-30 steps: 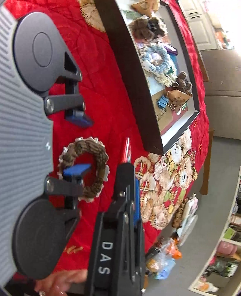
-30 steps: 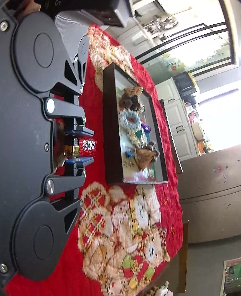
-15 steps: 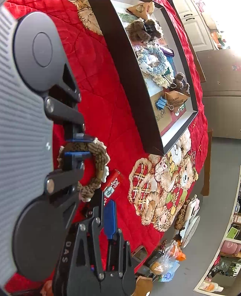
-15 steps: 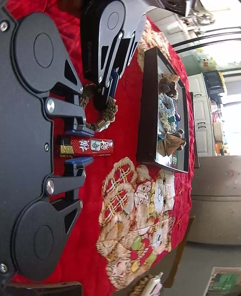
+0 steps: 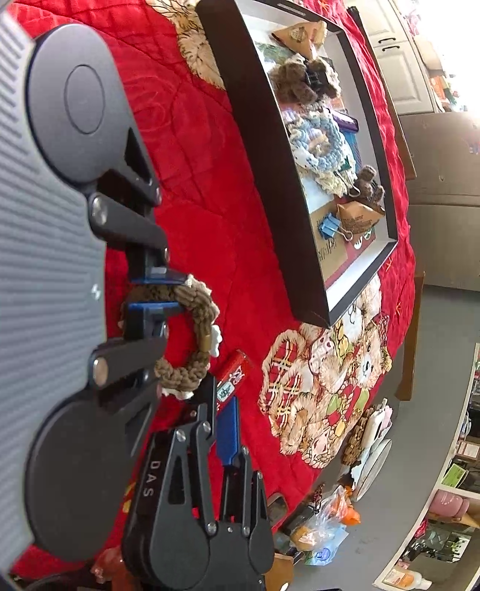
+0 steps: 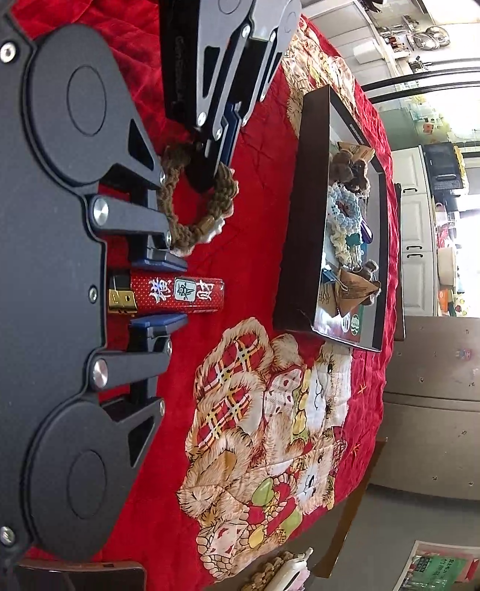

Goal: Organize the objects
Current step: 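Carry the brown bracelet and red packet with both tools over the box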

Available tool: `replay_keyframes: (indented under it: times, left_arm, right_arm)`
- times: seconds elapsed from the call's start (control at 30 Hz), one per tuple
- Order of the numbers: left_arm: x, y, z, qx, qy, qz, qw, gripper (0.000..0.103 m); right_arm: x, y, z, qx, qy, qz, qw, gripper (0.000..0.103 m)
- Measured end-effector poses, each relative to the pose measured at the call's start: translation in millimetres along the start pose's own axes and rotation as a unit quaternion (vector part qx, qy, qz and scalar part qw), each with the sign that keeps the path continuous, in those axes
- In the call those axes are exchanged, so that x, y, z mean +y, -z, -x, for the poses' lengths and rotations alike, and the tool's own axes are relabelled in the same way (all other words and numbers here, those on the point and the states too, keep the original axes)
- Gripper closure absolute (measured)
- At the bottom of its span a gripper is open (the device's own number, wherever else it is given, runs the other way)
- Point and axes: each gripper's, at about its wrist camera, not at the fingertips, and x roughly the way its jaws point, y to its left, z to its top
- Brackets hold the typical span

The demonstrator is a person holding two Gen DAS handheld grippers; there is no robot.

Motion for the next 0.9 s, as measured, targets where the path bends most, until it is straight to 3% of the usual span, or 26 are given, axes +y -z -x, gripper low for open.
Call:
replay_keyframes:
  times: [0.53,0.9]
  left_arm:
    - [36.6,9.6,43.5,-0.025,-0.02,0.044,0.9985,0.092]
    - [64.6,-30.1,78.1,-0.091,-0.053,0.049,0.9932,0.092]
  right_arm:
    - [40.5,-18.9,11.7,-0.02,-0.068,0.04,0.997,0.08]
    - [53.6,-70.8,21.1,-0.061,-0.084,0.066,0.992,0.08]
